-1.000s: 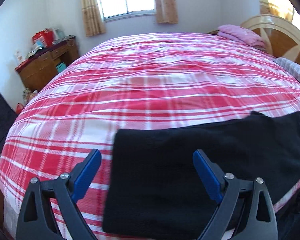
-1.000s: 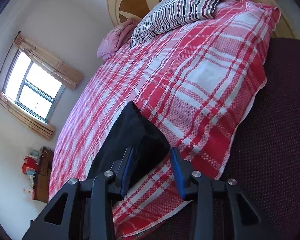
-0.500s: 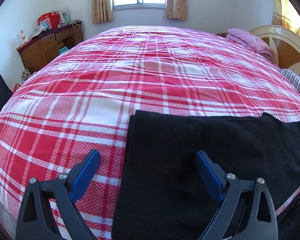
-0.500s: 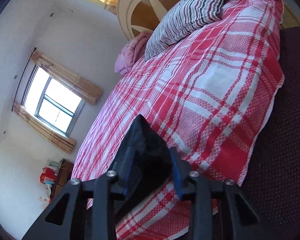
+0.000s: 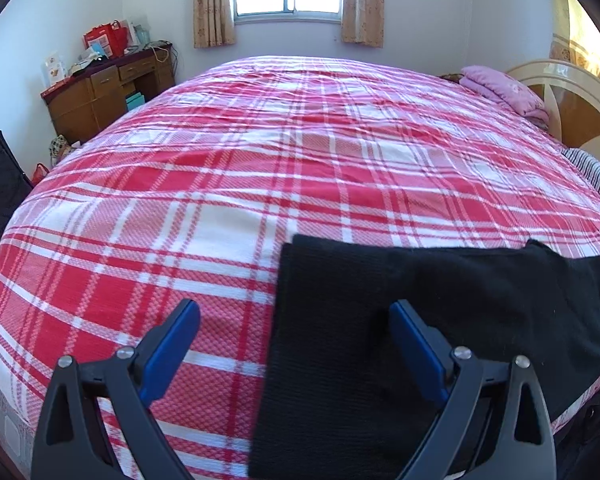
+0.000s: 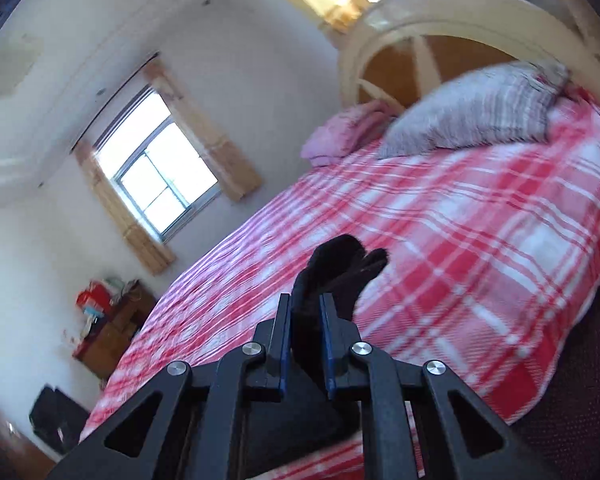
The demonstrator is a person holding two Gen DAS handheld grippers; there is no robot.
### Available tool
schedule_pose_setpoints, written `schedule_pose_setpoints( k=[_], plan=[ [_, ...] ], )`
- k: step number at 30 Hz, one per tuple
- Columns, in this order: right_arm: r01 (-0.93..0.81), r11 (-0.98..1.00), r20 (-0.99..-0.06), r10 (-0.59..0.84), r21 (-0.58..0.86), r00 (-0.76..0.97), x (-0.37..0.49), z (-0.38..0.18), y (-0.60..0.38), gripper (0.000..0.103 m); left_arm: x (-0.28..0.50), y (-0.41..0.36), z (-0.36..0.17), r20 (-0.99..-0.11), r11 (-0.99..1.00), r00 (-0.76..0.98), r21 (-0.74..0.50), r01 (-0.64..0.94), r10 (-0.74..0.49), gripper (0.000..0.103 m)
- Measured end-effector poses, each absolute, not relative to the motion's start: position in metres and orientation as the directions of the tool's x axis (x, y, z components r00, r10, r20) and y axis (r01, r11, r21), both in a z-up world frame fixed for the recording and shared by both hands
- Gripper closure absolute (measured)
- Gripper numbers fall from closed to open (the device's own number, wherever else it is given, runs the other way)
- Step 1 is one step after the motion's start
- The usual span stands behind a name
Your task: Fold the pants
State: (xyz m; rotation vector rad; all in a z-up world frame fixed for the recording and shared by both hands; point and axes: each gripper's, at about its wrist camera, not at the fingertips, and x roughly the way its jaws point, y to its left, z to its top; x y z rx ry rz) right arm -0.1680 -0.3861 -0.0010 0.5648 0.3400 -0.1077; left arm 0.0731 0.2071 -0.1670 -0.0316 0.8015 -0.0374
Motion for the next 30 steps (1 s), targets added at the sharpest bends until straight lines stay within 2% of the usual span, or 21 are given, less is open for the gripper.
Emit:
schedule_pose_setpoints(
  k=[9, 18, 22, 30],
  plan=[
    [-0.045, 0.889, -0.367, 0.233, 0.455, 0.901, -0.115, 0.008, -0.287, 0.09, 0.075, 0.205, -0.172, -0.731, 0.998, 0.678, -0.058, 0.037, -0.068, 0.005],
    [-0.205, 0.87, -0.437, 0.413, 0.448, 0.799, -0.067, -0.018, -0.208, 0.09, 0.073, 0.2, -0.172, -0.728, 0.998, 0.683, -0.045, 0.043, -0.062, 0.005],
    [-0.267, 0.864, -0.485, 0.468, 0.428, 0.739, -0.046, -0.038, -0.167, 0.09, 0.065, 0.192, -0.155, -0.689, 0.999, 0.724, 0.005, 0.049, -0.032, 0.005],
    [-0.372, 0.864, -0.582, 0.503, 0.338, 0.639, -0.023, -0.077, -0.092, 0.09, 0.053, 0.149, -0.132, -0.661, 0.98, 0.731, -0.036, 0.195, -0.17, 0.005]
  ],
)
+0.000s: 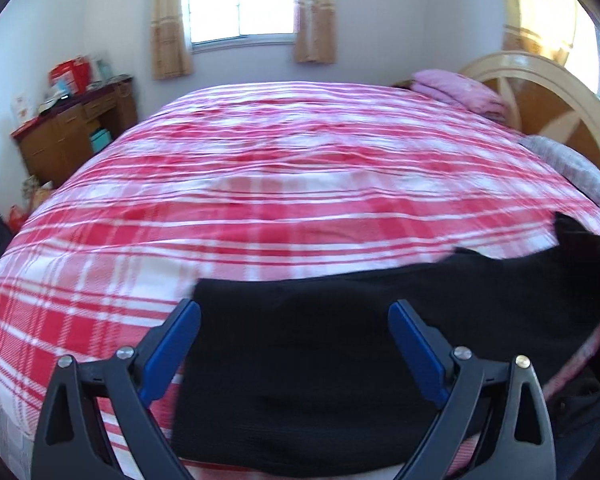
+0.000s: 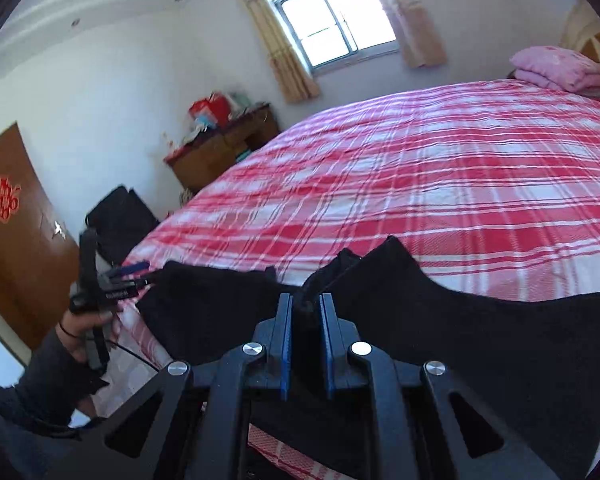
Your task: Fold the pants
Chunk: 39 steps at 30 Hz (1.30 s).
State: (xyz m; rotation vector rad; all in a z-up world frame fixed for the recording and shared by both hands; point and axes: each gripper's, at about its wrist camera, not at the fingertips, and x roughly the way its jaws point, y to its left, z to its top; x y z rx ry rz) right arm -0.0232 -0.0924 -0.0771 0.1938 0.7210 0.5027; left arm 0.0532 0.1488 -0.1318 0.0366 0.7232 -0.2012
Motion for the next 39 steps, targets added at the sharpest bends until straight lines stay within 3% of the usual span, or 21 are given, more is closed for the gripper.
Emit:
schedule_pose_setpoints(
  k=[8, 12, 14, 15, 16, 25, 35, 36, 37, 39],
  plan=[
    [-0.443, 0.86, -0.748, 0.465, 0.254, 0.474, -0.013, -0.126, -0.056, 0.09, 0.05, 0.078, -0.147, -0.7, 0.886, 0.561, -0.243, 0.395, -0.442, 0.005],
    [-0.455, 0.855, -0.786, 0.454, 0.251, 0.419, -0.013, -0.135, -0.055, 0.088, 0.049, 0.033, -0.151, -0.696, 0.818, 0.466, -0.32, 0.479, -0.546, 0.005],
    [-0.448, 0.845, -0.784, 0.481, 0.294, 0.393, -0.014, -0.13, -0.063, 0.076, 0.053, 0.013, -0.152, -0.688, 0.778, 0.411, -0.377, 0.502, -0.599, 0.005],
    [-0.448, 0.841, -0.784, 0.487, 0.302, 0.385, -0.015, -0.128, -0.066, 0.06, 0.054, 0.007, -0.152, -0.682, 0.762, 0.39, -0.4, 0.509, -0.619, 0.005],
    [-0.452, 0.839, -0.78, 0.492, 0.304, 0.388, -0.018, -0.124, -0.07, 0.056, 0.055, -0.001, -0.152, -0.675, 0.744, 0.366, -0.428, 0.512, -0.64, 0.005],
    [-0.438, 0.878, -0.744, 0.421, 0.191, 0.519, -0.051, -0.107, -0.109, 0.057, 0.064, -0.036, -0.155, -0.653, 0.723, 0.34, -0.504, 0.472, -0.677, 0.005],
    [-0.532, 0.835, -0.773, 0.43, 0.143, 0.467, -0.038, -0.118, -0.054, 0.057, 0.067, -0.026, -0.147, -0.658, 0.777, 0.431, -0.428, 0.461, -0.618, 0.006],
    [-0.537, 0.834, -0.794, 0.411, 0.13, 0.447, -0.034, -0.124, -0.048, 0.063, 0.07, -0.022, -0.148, -0.657, 0.781, 0.436, -0.435, 0.448, -0.615, 0.006],
    [-0.549, 0.829, -0.812, 0.392, 0.108, 0.432, -0.034, -0.13, -0.043, 0.079, 0.071, -0.02, -0.149, -0.657, 0.78, 0.433, -0.444, 0.441, -0.618, 0.006],
    [-0.551, 0.831, -0.826, 0.368, 0.085, 0.428, -0.038, -0.137, -0.044, 0.088, 0.073, -0.018, -0.15, -0.66, 0.782, 0.43, -0.447, 0.434, -0.616, 0.006]
  ],
)
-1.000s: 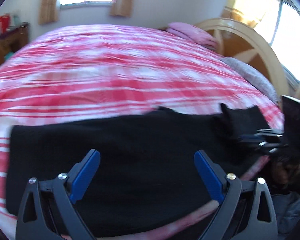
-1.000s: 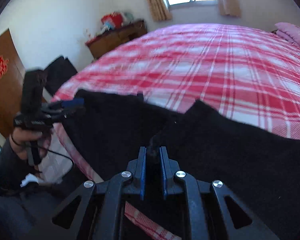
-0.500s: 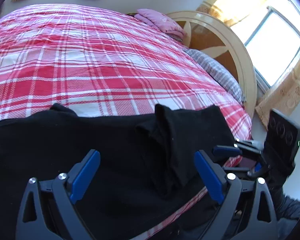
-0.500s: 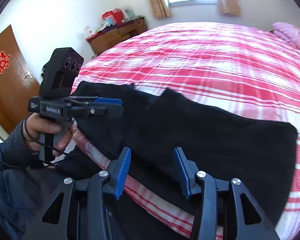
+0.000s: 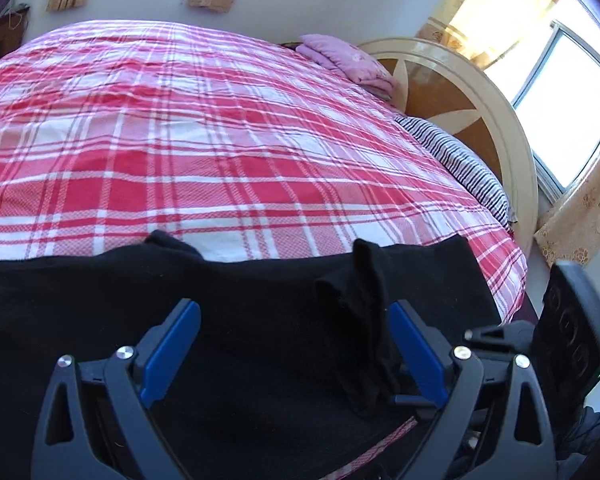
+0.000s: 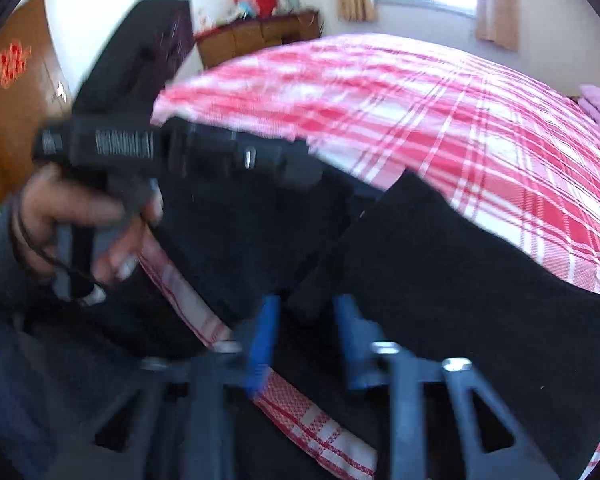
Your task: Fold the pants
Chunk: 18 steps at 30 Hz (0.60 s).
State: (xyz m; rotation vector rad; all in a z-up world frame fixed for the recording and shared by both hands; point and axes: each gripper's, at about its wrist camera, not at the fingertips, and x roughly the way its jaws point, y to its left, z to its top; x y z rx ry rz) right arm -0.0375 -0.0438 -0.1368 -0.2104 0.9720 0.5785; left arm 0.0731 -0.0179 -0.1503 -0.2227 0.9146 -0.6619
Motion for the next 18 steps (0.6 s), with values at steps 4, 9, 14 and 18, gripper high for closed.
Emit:
schedule_pose_setpoints(
  k=[4, 9, 14, 18],
  plan=[
    [-0.514, 0.85, -0.802, 0.386, 0.117, 0.456, -0.041, -0.128, -0.064, 0.095, 0.072, -0.022, -0.151, -0.665, 0.778, 0.42, -0.44, 0.447, -0.618, 0.006],
    [-0.43, 0.877, -0.747, 0.432, 0.215, 0.506, -0.036, -0.106, -0.104, 0.095, 0.057, -0.046, -0.149, -0.679, 0.756, 0.395, -0.378, 0.534, -0.619, 0.006],
    [-0.436, 0.847, -0.687, 0.512, 0.304, 0.517, -0.038, -0.092, -0.118, 0.095, 0.052, -0.056, -0.151, -0.709, 0.777, 0.413, -0.307, 0.55, -0.572, 0.006],
    [-0.416, 0.869, -0.692, 0.473, 0.267, 0.545, -0.035, -0.088, -0.118, 0.095, 0.048, -0.056, -0.145, -0.68, 0.75, 0.401, -0.342, 0.566, -0.613, 0.011]
  ],
)
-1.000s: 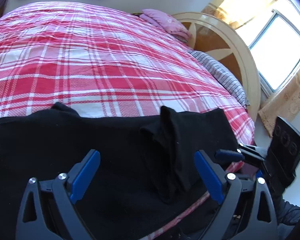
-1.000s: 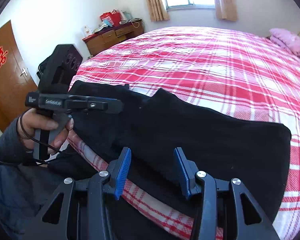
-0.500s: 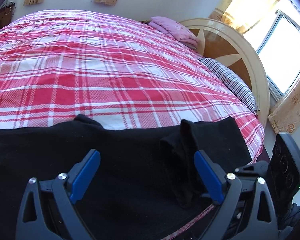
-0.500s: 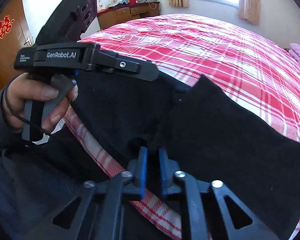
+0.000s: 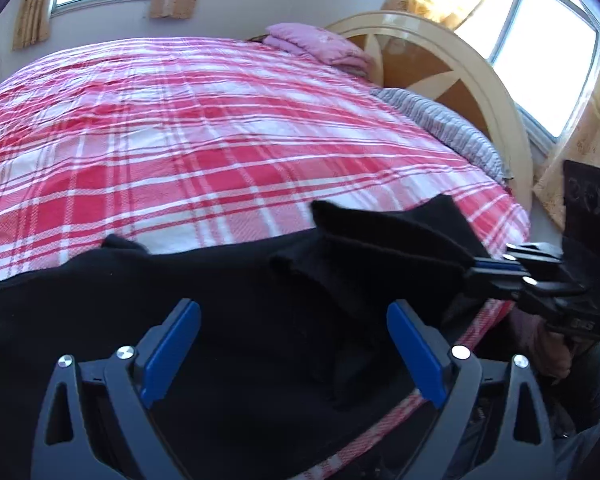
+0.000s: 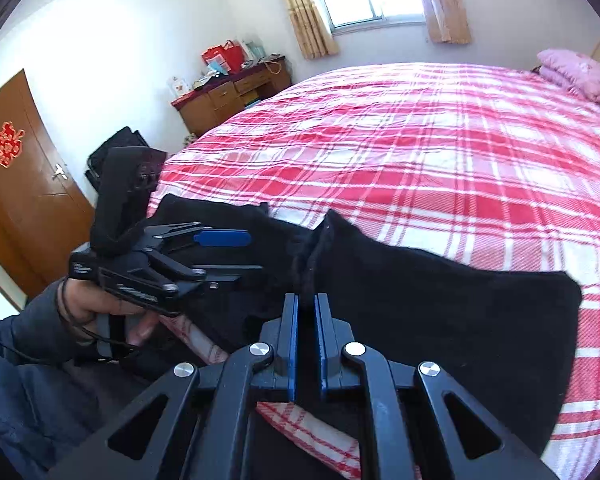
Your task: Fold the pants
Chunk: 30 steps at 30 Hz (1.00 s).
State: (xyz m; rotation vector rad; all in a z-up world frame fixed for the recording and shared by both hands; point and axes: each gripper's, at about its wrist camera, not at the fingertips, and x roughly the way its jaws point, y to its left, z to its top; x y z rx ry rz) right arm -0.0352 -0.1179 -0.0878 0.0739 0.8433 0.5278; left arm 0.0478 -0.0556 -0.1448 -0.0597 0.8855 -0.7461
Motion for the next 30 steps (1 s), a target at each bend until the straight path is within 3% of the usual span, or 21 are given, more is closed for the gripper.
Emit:
schedule_pose_setpoints(
  k=[5, 10, 13, 15, 19, 23, 26, 30],
  plan=[
    [-0.392, 0.877, -0.696, 0.465, 0.278, 0.547, -0.033, -0.091, -0.124, 0.095, 0.038, -0.089, -0.15, -0.708, 0.676, 0.303, -0.328, 0.66, -0.638, 0.036],
    [-0.391, 0.876, -0.683, 0.47, 0.283, 0.56, -0.035, -0.085, -0.13, 0.095, 0.059, -0.101, -0.153, -0.719, 0.679, 0.301, -0.314, 0.663, -0.626, 0.05],
    [-0.391, 0.873, -0.673, 0.477, 0.291, 0.565, -0.036, -0.083, -0.132, 0.095, 0.088, -0.079, -0.145, -0.681, 0.754, 0.41, -0.33, 0.568, -0.607, 0.048],
    [-0.397, 0.868, -0.667, 0.487, 0.298, 0.564, -0.036, -0.083, -0.131, 0.095, 0.106, -0.056, -0.146, -0.668, 0.787, 0.442, -0.387, 0.48, -0.598, 0.038],
    [-0.42, 0.858, -0.674, 0.5, 0.297, 0.544, -0.036, -0.088, -0.119, 0.095, 0.111, -0.028, -0.154, -0.667, 0.795, 0.439, -0.445, 0.413, -0.602, 0.038],
    [-0.489, 0.825, -0.725, 0.517, 0.282, 0.455, -0.032, -0.109, -0.081, 0.095, 0.097, -0.017, -0.16, -0.643, 0.757, 0.404, -0.508, 0.411, -0.651, 0.038],
    [-0.52, 0.835, -0.813, 0.425, 0.182, 0.399, -0.029, -0.13, -0.055, 0.09, 0.092, -0.02, -0.159, -0.62, 0.713, 0.358, -0.557, 0.427, -0.699, 0.038],
    [-0.539, 0.827, -0.808, 0.423, 0.16, 0.41, -0.038, -0.12, -0.07, 0.09, 0.086, -0.042, -0.165, -0.598, 0.637, 0.249, -0.624, 0.452, -0.762, 0.038]
  ],
)
